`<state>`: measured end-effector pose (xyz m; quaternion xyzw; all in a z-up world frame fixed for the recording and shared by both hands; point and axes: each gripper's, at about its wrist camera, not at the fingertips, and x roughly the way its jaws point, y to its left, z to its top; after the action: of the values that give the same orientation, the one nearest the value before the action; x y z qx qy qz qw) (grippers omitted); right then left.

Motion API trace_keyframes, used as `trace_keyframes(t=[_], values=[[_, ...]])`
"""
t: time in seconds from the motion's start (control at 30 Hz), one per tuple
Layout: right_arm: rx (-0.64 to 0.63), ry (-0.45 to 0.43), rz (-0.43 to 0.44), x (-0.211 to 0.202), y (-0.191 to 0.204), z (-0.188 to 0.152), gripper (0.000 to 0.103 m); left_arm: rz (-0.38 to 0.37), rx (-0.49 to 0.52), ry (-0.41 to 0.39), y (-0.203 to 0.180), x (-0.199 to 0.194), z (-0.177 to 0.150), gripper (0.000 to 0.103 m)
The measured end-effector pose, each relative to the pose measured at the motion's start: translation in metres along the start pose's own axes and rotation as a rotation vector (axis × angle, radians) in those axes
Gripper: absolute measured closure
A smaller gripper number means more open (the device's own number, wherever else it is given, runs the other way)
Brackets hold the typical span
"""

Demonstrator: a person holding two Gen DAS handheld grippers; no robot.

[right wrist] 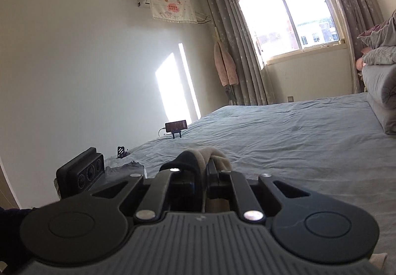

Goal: Fold clothes
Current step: 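Grasp the black lining with the left gripper and lift it up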

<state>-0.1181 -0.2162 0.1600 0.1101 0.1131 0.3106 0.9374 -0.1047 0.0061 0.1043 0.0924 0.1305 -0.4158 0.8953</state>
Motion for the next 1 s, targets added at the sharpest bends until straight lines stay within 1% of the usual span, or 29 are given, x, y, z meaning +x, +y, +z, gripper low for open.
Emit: trace_keyframes(t=[0.1, 0.13, 0.17, 0.2, 0.23, 0.27, 0.3, 0.33, 0.4, 0.43, 0.47, 0.5, 0.57, 0.6, 0.63, 0.67, 0.73, 0.83, 0.9, 0.93, 1.0], values=[[-0.005, 0.025, -0.006, 0.002, 0.004, -0.003, 0.092, 0.002, 0.045, -0.009, -0.012, 0.000, -0.001, 0.016], [-0.006, 0.028, 0.003, 0.003, 0.006, -0.003, 0.092, 0.016, 0.048, 0.006, -0.013, 0.003, -0.001, 0.016], [-0.006, 0.032, 0.013, 0.004, 0.008, -0.003, 0.092, 0.025, 0.050, 0.025, -0.013, 0.007, -0.002, 0.021], [-0.011, 0.034, 0.018, 0.005, 0.008, -0.002, 0.092, 0.032, 0.052, 0.046, -0.012, 0.010, -0.002, 0.039], [-0.014, 0.037, 0.013, 0.006, 0.008, -0.002, 0.092, 0.039, 0.053, 0.072, -0.010, 0.013, -0.002, 0.054], [-0.017, 0.039, 0.007, 0.006, 0.008, -0.002, 0.092, 0.065, 0.046, 0.093, -0.007, 0.016, -0.001, 0.089], [-0.020, 0.046, -0.009, 0.007, 0.007, -0.003, 0.092, 0.091, 0.039, 0.115, -0.004, 0.018, -0.001, 0.095], [-0.023, 0.054, -0.026, 0.008, 0.005, -0.004, 0.092, 0.116, 0.026, 0.128, -0.001, 0.019, 0.000, 0.095], [-0.036, 0.069, -0.086, 0.011, 0.002, -0.007, 0.092, 0.163, -0.035, 0.104, 0.013, 0.012, 0.004, 0.096], [-0.046, 0.078, -0.123, 0.013, 0.000, -0.009, 0.089, 0.197, -0.069, 0.083, 0.022, 0.006, 0.007, 0.096], [-0.056, 0.092, -0.166, 0.017, -0.002, -0.012, 0.086, 0.239, -0.103, 0.061, 0.029, 0.002, 0.010, 0.096], [-0.064, 0.108, -0.196, 0.019, -0.003, -0.016, 0.086, 0.281, -0.136, 0.040, 0.036, -0.002, 0.013, 0.096], [-0.076, 0.136, -0.209, 0.026, -0.002, -0.021, 0.080, 0.368, -0.185, 0.004, 0.047, -0.009, 0.016, 0.096], [-0.091, 0.148, -0.210, 0.028, 0.000, -0.025, 0.075, 0.410, -0.204, -0.012, 0.052, -0.012, 0.017, 0.096], [-0.112, 0.154, -0.211, 0.029, 0.003, -0.028, 0.059, 0.447, -0.220, -0.031, 0.055, -0.016, 0.019, 0.096], [-0.138, 0.158, -0.212, 0.030, 0.009, -0.030, 0.040, 0.485, -0.234, -0.056, 0.058, -0.020, 0.020, 0.096], [-0.187, 0.162, -0.205, 0.030, 0.015, -0.037, 0.027, 0.547, -0.270, -0.113, 0.066, -0.031, 0.024, 0.096], [-0.223, 0.192, -0.173, 0.033, 0.022, -0.044, 0.026, 0.629, -0.351, -0.202, 0.084, -0.053, 0.030, 0.096], [-0.236, 0.215, -0.150, 0.037, 0.026, -0.050, 0.026, 0.690, -0.404, -0.243, 0.095, -0.064, 0.031, 0.096], [-0.243, 0.226, -0.139, 0.039, 0.029, -0.054, 0.026, 0.700, -0.432, -0.254, 0.100, -0.067, 0.031, 0.096], [-0.243, 0.258, -0.113, 0.047, 0.035, -0.062, 0.025, 0.696, -0.500, -0.263, 0.109, -0.074, 0.028, 0.096]])
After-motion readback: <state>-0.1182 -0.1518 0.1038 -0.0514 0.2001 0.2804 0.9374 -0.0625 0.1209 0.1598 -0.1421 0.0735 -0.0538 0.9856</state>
